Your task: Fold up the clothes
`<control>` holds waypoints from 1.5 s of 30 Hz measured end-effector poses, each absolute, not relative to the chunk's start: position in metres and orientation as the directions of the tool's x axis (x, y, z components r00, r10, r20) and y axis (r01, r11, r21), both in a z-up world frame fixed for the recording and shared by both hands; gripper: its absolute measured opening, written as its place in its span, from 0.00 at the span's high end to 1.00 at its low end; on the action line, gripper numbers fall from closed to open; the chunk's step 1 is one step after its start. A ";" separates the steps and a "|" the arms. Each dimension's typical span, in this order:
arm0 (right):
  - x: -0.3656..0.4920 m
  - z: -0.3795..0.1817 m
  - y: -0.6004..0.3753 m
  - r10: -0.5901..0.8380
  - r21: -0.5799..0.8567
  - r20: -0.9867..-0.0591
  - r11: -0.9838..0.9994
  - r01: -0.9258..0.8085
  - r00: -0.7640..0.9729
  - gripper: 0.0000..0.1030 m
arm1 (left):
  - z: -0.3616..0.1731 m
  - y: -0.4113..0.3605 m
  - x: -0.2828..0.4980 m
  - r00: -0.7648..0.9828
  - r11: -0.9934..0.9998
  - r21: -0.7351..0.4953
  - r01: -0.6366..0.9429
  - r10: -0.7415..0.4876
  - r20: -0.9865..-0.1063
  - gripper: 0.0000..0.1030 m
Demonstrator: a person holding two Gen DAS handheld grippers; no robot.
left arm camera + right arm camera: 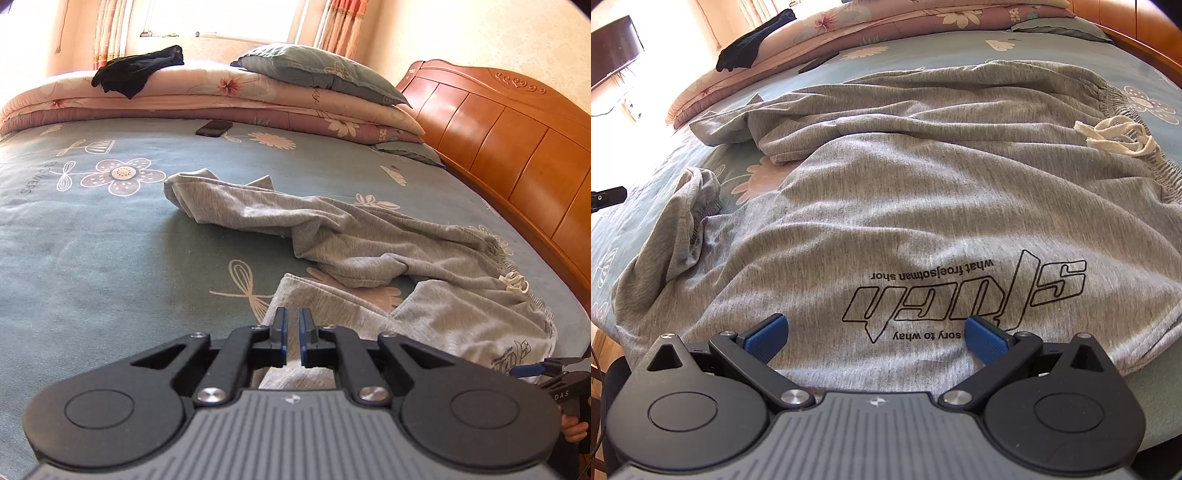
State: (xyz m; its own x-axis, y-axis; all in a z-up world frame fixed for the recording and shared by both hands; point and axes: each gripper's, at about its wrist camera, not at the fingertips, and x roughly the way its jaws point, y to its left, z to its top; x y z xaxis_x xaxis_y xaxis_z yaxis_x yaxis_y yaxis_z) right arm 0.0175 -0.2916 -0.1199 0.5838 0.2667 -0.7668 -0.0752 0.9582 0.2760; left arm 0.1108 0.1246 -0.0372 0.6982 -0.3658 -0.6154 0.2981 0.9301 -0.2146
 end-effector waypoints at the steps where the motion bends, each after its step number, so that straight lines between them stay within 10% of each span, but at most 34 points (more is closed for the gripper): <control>1: 0.017 -0.120 -0.291 0.262 0.269 -0.768 0.960 -0.077 0.584 0.00 | -0.040 0.126 0.114 0.694 0.930 -0.219 0.296 -0.367 -0.619 0.73; 3: 0.017 -0.120 -0.289 0.254 0.258 -0.771 0.963 -0.079 0.584 0.00 | -0.054 0.129 0.126 0.687 0.934 -0.234 0.271 -0.358 -0.632 0.41; 13: 0.019 -0.120 -0.284 0.232 0.228 -0.784 0.970 -0.081 0.575 0.00 | -0.121 0.116 0.192 0.553 0.888 -0.338 0.310 -0.458 -0.696 0.41; 15: 0.019 -0.120 -0.283 0.228 0.220 -0.787 0.972 -0.084 0.573 0.00 | -0.123 0.111 0.190 0.547 0.875 -0.337 0.348 -0.482 -0.685 0.43; 18: 0.020 -0.120 -0.283 0.224 0.213 -0.788 0.973 -0.088 0.573 0.00 | -0.119 0.100 0.180 0.483 0.829 -0.377 0.413 -0.550 -0.682 0.85; 21: 0.020 -0.120 -0.282 0.217 0.204 -0.790 0.975 -0.087 0.574 0.00 | -0.108 0.084 0.159 0.516 0.858 -0.277 0.434 -0.488 -0.704 0.99; 34: 0.020 -0.120 -0.285 0.226 0.228 -0.784 0.971 -0.071 0.579 0.00 | 0.006 0.140 0.104 0.794 0.959 -0.167 0.229 -0.284 -0.537 1.00; 45: 0.022 -0.108 -0.291 0.270 0.303 -0.778 0.952 -0.038 0.567 0.01 | -0.018 0.214 0.107 0.745 0.986 -0.112 -0.127 0.020 -0.667 1.00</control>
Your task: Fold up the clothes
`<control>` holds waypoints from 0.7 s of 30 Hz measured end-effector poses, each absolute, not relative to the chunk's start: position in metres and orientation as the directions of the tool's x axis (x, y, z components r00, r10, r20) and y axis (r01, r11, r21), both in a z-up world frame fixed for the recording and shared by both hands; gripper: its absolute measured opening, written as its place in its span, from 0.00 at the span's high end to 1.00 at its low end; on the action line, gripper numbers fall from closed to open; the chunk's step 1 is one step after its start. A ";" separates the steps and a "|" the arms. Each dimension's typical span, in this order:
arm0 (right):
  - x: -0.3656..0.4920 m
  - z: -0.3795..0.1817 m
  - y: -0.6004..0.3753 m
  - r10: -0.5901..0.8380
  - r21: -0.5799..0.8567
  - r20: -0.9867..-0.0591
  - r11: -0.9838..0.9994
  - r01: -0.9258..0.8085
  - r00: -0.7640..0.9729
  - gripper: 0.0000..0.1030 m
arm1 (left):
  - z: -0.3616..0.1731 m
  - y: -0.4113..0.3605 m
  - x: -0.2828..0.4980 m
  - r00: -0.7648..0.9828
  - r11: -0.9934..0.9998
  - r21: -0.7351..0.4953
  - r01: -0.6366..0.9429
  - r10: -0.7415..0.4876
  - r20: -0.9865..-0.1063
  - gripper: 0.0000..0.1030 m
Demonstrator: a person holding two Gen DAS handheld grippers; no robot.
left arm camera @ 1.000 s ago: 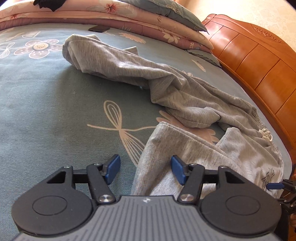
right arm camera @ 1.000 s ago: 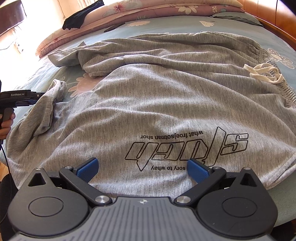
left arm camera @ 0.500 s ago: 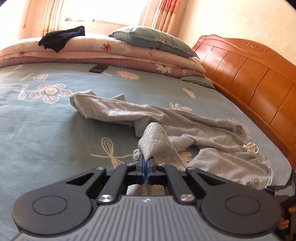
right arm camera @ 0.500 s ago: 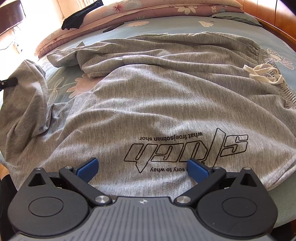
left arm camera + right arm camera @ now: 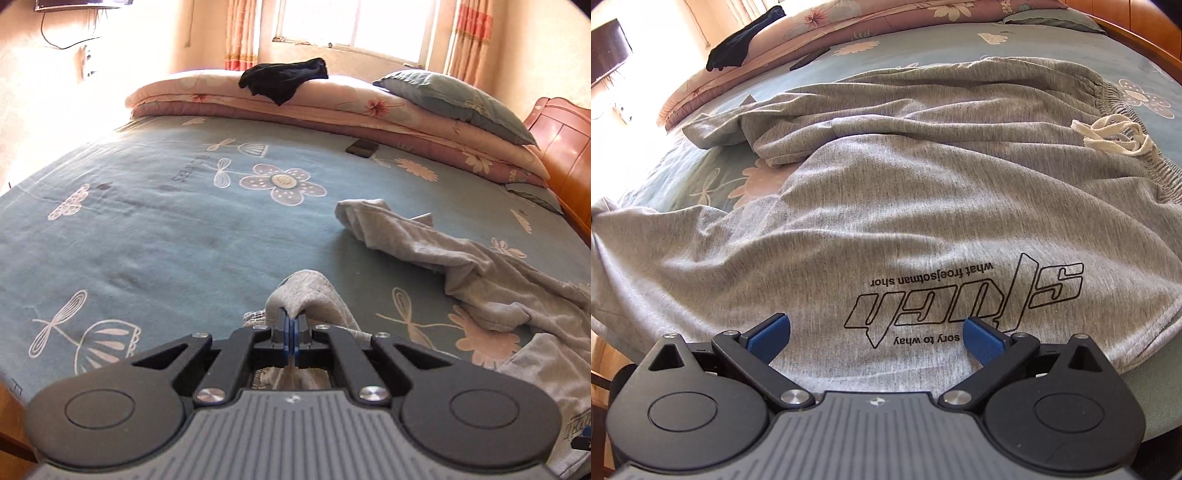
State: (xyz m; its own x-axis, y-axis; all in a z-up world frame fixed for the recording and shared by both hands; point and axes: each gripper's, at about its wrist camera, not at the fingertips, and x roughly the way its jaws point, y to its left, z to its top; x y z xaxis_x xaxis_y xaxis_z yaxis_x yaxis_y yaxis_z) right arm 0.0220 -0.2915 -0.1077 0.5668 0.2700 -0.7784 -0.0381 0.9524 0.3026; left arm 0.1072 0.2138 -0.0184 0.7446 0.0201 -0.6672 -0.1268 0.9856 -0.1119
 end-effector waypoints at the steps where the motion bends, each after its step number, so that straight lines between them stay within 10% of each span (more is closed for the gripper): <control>1: 0.021 -0.104 -0.293 0.278 0.316 -0.769 0.948 -0.037 0.575 0.01 | -0.026 0.219 0.108 0.725 0.983 -0.113 -0.145 0.027 -0.689 1.00; 14: 0.017 -0.097 -0.303 0.226 0.288 -0.774 0.958 0.010 0.591 0.01 | -0.058 0.267 0.083 0.744 0.916 -0.337 -0.215 -0.070 -0.665 0.66; 21: 0.019 -0.097 -0.292 0.227 0.275 -0.781 0.961 -0.006 0.581 0.01 | -0.084 0.288 0.087 0.705 0.875 -0.360 -0.324 -0.031 -0.708 0.66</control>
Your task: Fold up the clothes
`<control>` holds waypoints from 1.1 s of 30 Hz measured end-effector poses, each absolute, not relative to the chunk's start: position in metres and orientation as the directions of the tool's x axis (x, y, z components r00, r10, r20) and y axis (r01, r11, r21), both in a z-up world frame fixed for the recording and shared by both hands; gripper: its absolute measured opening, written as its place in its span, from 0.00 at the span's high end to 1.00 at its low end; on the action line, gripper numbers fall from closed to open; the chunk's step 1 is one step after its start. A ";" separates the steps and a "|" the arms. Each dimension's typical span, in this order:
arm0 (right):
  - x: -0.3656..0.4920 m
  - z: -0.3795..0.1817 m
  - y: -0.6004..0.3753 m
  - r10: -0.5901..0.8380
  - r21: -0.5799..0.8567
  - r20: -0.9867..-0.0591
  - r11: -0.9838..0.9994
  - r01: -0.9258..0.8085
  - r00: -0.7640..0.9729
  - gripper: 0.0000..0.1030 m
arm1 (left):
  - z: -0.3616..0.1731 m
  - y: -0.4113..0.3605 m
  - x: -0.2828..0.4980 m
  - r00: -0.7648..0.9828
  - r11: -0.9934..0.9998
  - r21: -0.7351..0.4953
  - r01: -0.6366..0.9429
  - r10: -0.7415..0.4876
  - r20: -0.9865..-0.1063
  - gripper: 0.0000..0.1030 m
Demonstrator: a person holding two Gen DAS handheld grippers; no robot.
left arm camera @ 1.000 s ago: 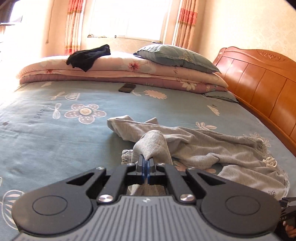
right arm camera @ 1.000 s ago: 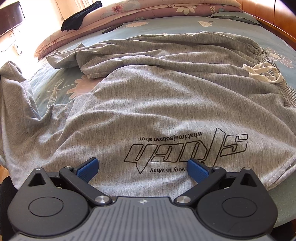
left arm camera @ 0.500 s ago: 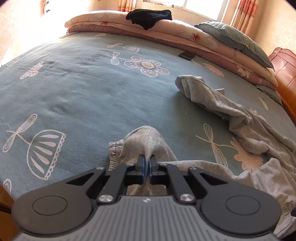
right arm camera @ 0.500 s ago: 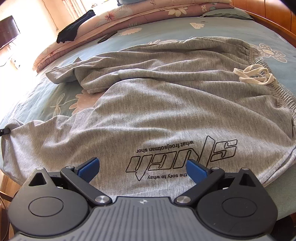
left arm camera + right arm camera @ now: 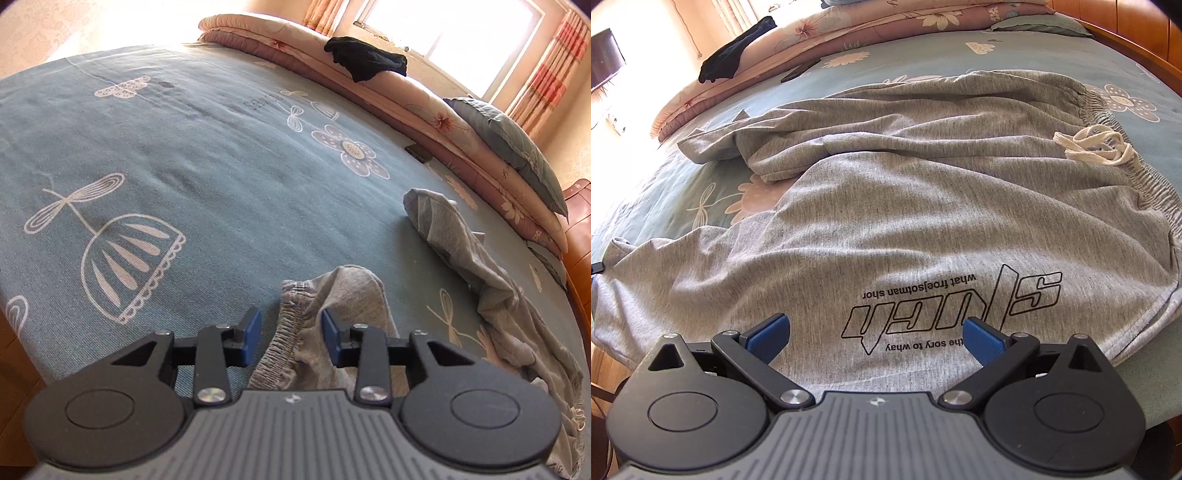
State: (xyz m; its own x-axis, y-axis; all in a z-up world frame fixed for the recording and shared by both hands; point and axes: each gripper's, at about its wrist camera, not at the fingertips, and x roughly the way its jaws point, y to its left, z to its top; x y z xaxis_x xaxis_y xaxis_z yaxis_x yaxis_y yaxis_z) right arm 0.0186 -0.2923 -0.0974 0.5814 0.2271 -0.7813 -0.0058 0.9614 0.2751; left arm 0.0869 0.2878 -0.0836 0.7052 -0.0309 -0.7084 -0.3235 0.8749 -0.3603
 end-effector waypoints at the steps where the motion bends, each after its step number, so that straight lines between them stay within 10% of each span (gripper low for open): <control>1: 0.019 -0.097 -0.290 0.225 0.270 -0.784 0.963 -0.008 0.579 0.01 | -0.091 0.286 0.091 0.690 0.872 -0.356 -0.337 -0.029 -0.723 0.66; 19: 0.017 -0.099 -0.283 0.207 0.242 -0.800 0.970 -0.013 0.563 0.01 | -0.078 0.088 0.086 0.581 0.919 -0.258 0.297 -0.388 -0.715 0.55; 26: 0.017 -0.103 -0.289 0.211 0.257 -0.801 0.966 0.004 0.561 0.01 | -0.036 0.156 0.063 0.743 0.948 -0.251 0.195 -0.310 -0.594 0.55; 33: 0.019 -0.106 -0.281 0.217 0.251 -0.806 0.968 -0.014 0.550 0.01 | -0.065 0.219 0.061 0.715 0.948 -0.319 0.008 -0.228 -0.660 0.55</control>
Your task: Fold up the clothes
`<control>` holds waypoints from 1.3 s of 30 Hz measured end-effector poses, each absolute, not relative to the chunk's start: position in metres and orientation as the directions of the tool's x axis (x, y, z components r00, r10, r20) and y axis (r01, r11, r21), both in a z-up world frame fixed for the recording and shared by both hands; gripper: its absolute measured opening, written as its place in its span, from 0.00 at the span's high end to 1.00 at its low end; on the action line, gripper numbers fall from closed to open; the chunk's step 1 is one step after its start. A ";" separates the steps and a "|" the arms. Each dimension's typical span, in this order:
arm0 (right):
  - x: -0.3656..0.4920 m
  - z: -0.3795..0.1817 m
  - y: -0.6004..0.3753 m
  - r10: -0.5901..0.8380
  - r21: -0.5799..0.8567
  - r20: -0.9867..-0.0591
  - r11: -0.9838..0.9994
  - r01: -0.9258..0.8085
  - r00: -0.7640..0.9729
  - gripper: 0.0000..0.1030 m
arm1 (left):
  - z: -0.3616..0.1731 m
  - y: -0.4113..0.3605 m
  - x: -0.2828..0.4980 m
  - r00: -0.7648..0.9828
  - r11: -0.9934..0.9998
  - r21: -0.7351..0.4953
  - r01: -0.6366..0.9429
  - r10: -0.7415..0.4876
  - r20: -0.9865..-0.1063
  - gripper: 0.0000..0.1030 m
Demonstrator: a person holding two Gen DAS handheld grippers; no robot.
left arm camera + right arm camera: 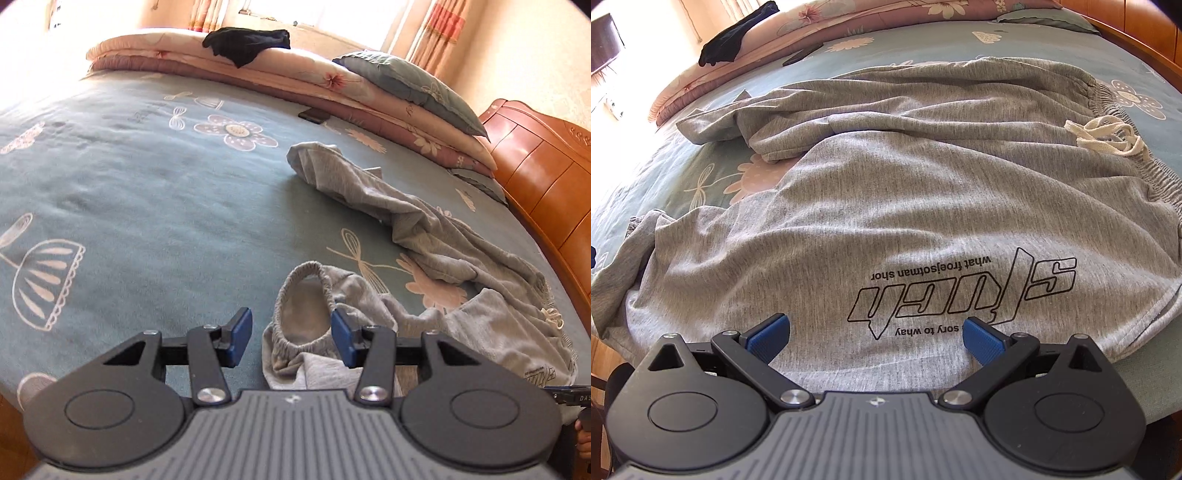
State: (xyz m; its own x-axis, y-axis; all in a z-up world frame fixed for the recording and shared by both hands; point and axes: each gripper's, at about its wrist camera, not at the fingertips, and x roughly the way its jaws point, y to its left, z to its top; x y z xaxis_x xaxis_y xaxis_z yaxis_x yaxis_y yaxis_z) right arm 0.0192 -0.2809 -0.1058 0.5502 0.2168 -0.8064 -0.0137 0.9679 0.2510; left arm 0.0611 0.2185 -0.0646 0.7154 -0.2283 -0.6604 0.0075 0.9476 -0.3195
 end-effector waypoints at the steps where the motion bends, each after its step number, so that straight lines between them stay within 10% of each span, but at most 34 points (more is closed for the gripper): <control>1: 0.019 -0.105 -0.281 0.214 0.248 -0.807 0.969 -0.013 0.550 0.01 | -0.071 0.220 0.062 0.708 0.941 -0.339 -0.006 -0.236 -0.665 0.55; 18: 0.020 -0.106 -0.273 0.186 0.211 -0.824 0.977 -0.015 0.535 0.01 | -0.106 0.189 0.086 0.667 0.962 -0.262 0.075 -0.244 -0.704 0.40; 25: 0.022 -0.111 -0.275 0.176 0.206 -0.833 0.978 0.000 0.524 0.01 | -0.095 0.169 0.075 0.715 0.986 -0.117 0.120 -0.167 -0.679 0.84; 39: 0.024 -0.114 -0.273 0.177 0.201 -0.834 0.980 -0.011 0.523 0.01 | -0.103 0.173 0.101 0.702 0.985 -0.160 0.064 -0.159 -0.694 0.58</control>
State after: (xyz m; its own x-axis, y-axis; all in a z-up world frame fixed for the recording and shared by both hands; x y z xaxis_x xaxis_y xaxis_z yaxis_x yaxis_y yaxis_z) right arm 0.0239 -0.2733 -0.1136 0.5230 0.1765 -0.8339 -0.0105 0.9796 0.2008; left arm 0.1014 0.1732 -0.1029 0.7019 -0.1590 -0.6943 0.0644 0.9849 -0.1604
